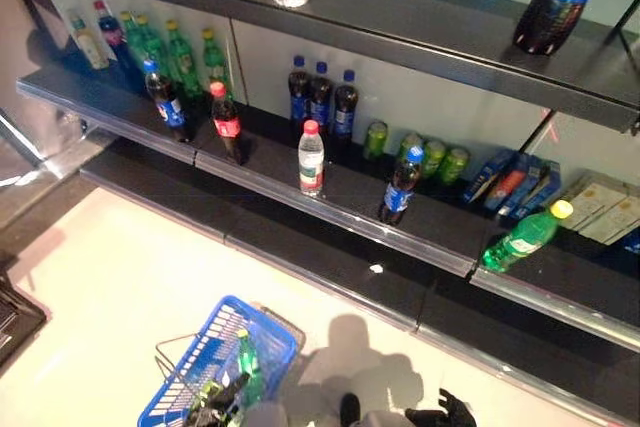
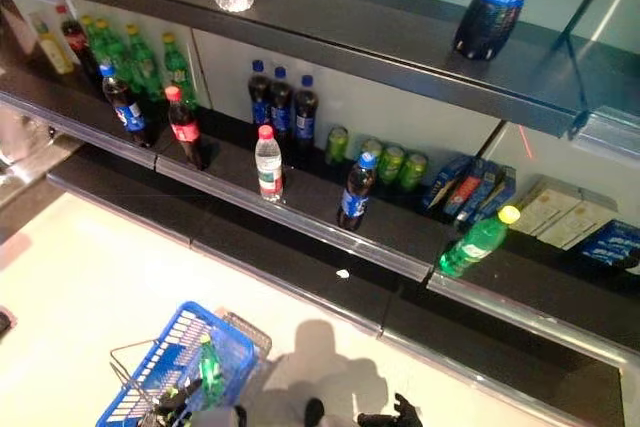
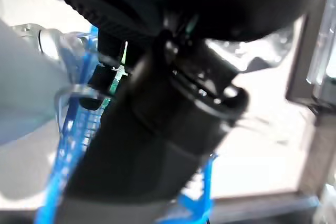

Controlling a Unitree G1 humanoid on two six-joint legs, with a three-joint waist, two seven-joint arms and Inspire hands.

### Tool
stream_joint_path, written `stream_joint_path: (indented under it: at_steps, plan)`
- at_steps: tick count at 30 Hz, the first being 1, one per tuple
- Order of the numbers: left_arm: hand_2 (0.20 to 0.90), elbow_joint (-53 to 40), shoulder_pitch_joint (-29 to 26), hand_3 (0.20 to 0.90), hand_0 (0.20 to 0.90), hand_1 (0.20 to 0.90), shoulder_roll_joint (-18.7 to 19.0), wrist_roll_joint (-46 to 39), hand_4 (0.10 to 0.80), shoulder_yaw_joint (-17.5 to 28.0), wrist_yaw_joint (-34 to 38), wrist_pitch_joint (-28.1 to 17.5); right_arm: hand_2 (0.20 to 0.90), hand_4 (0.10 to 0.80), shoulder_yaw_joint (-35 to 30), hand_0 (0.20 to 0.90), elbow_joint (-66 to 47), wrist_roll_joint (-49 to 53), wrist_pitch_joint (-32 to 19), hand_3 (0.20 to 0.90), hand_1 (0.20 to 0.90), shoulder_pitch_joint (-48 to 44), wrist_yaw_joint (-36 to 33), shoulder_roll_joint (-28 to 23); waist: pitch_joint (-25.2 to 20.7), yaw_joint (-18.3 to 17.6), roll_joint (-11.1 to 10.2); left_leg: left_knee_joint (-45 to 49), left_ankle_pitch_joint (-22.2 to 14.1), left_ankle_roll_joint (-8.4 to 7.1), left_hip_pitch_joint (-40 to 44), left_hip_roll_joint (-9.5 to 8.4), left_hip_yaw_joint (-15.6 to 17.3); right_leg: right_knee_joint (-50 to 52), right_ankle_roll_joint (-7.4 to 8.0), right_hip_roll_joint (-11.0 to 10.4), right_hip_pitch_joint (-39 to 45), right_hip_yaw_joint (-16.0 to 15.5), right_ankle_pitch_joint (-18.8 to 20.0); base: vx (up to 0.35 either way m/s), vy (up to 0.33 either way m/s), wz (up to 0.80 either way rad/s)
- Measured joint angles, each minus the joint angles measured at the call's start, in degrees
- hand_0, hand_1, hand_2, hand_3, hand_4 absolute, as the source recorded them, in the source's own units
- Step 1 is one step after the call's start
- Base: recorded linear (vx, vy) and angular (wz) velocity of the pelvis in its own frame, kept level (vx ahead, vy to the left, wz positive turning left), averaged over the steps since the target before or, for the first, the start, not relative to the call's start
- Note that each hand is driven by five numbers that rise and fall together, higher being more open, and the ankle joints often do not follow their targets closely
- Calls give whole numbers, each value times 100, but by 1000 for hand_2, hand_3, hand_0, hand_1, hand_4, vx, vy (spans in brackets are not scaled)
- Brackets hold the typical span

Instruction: Pick up the drink and place into the basket.

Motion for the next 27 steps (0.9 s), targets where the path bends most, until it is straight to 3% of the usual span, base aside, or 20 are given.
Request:
stream_joint_path:
  at_steps: [3,6,7,8,9,11,12,14,16,19,22,27]
  plan:
    - [300,175,95,200,300,300,-117,-115,100,183,39,-27,900,800,-3,900,48,-15,2,900,900,-35,17,-58,-89,-13,189,-1054,57,-44,110,513,-76,-132,-4,16,-20,-285,79,238,308,-70]
    - [300,235,100,200,300,300,-15,-95,100,290,79,-29,900,800,-62,900,152,-11,-22,900,900,240,33,-54,-67,-32,125,-1384,109,-58,193,690,-171,-171,103,-55,145,-304,70,192,296,-21]
    - [300,235,125,200,300,300,2,-85,100,262,95,-20,900,800,-75,900,163,-8,-19,900,900,324,33,-96,-77,-27,144,-1382,87,-20,218,708,-106,-173,223,-89,229,-323,66,191,348,-18]
    - [300,257,187,200,300,300,-75,-69,100,241,92,21,900,800,-81,900,181,-5,-29,900,900,521,39,-248,-152,-87,406,-1378,164,-83,221,768,-135,-93,515,-39,255,-334,-33,172,305,-17]
    - [300,306,214,200,300,300,-92,-76,100,174,86,14,900,800,-131,900,263,-8,-43,900,900,559,60,-223,-180,-100,351,-1377,233,-179,252,730,-111,-12,598,-125,262,-292,-72,265,443,-8]
    - [300,314,223,200,300,300,112,-84,100,-4,71,23,900,800,-140,900,285,-36,-101,900,900,727,73,-56,-290,-210,-8,-1722,357,23,586,288,51,-30,758,-592,323,-179,-147,153,228,-12]
    - [300,311,231,200,300,300,128,-85,100,-26,68,33,900,800,-137,900,283,-47,-103,900,900,735,74,-29,-304,-209,-40,-1812,394,84,646,228,85,-30,775,-660,327,-177,-157,68,95,-19]
    - [300,267,271,200,300,300,128,-65,100,-82,66,42,900,800,-120,900,203,-197,-194,900,900,726,30,83,-319,-215,-97,-2103,541,309,782,-62,180,-144,843,-911,368,-101,-45,49,60,-9]
    - [300,243,299,200,300,300,149,110,100,-162,65,39,900,800,-17,900,201,-271,-197,900,900,719,27,23,-316,-159,-93,-2126,551,355,791,-116,221,-153,889,-980,358,-116,48,0,0,0]
    - [300,196,443,200,300,300,261,492,100,-344,68,37,900,800,424,900,-111,-510,-101,900,900,718,-16,-119,-306,-78,-115,-2217,541,369,823,-94,338,-247,929,-1016,301,-123,120,-78,-51,-14]
    - [300,-53,554,200,300,300,262,749,100,-507,162,62,900,800,636,900,-503,-592,46,900,900,708,-5,-235,-263,26,-129,-2328,610,265,779,-30,396,-649,1189,-960,389,-280,270,-103,-139,-18]
    - [300,-441,502,200,300,300,271,1558,100,-655,399,131,900,800,904,900,-1643,-643,121,900,900,570,542,-325,-156,154,19,-2467,713,43,772,374,356,-1023,929,-565,465,-445,455,-55,-156,-6]
